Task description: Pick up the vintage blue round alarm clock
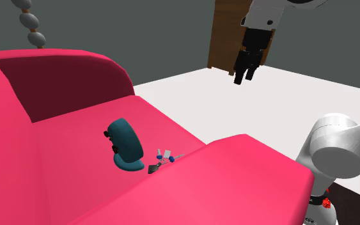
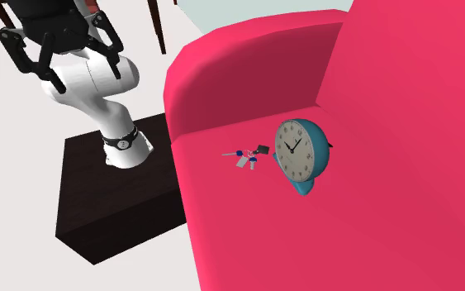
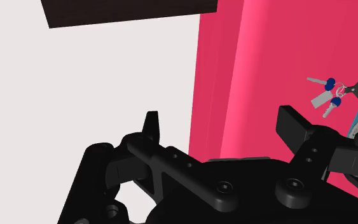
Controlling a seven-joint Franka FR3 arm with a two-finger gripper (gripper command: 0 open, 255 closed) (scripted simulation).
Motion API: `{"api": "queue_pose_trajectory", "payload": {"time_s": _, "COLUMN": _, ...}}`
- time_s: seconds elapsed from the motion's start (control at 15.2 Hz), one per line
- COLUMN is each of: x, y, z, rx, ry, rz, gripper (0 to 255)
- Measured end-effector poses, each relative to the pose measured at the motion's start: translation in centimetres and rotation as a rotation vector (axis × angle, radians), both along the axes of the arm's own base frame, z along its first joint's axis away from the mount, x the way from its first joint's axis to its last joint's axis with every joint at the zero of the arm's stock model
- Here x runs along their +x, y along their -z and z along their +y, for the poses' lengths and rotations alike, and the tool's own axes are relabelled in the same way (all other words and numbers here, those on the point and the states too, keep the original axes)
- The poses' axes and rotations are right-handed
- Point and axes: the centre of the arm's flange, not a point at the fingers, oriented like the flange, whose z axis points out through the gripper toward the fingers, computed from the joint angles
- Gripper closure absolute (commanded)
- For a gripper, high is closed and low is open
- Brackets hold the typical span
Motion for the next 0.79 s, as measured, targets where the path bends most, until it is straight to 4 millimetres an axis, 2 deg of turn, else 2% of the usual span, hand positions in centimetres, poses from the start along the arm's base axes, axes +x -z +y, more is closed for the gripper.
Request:
{"api": "queue_pose_trajectory", "payload": {"time_s": 0.07, "x": 0.0, "y": 0.0, "z": 0.0, "rx": 0.000, "ry": 0.000, "rz": 0.000, "gripper": 0}}
{"api": "queue_pose_trajectory", "payload": {"time_s": 0.2, "x": 0.7, "y": 0.3, "z": 1.4, "rx": -0.002, "ry": 0.002, "rz": 0.000, "gripper": 0}}
{"api": "queue_pose_trajectory", "payload": {"time_s": 0.46, "x": 2.8, "y": 0.7, "z": 5.5, "rx": -0.008, "ry": 0.010, "rz": -0.002, "gripper": 0}}
{"api": "queue_pose_trajectory", "payload": {"time_s": 0.79, "x": 5.7, "y": 2.2, "z": 11.7, "rx": -0.016, "ry": 0.020, "rz": -0.003, "gripper": 0}}
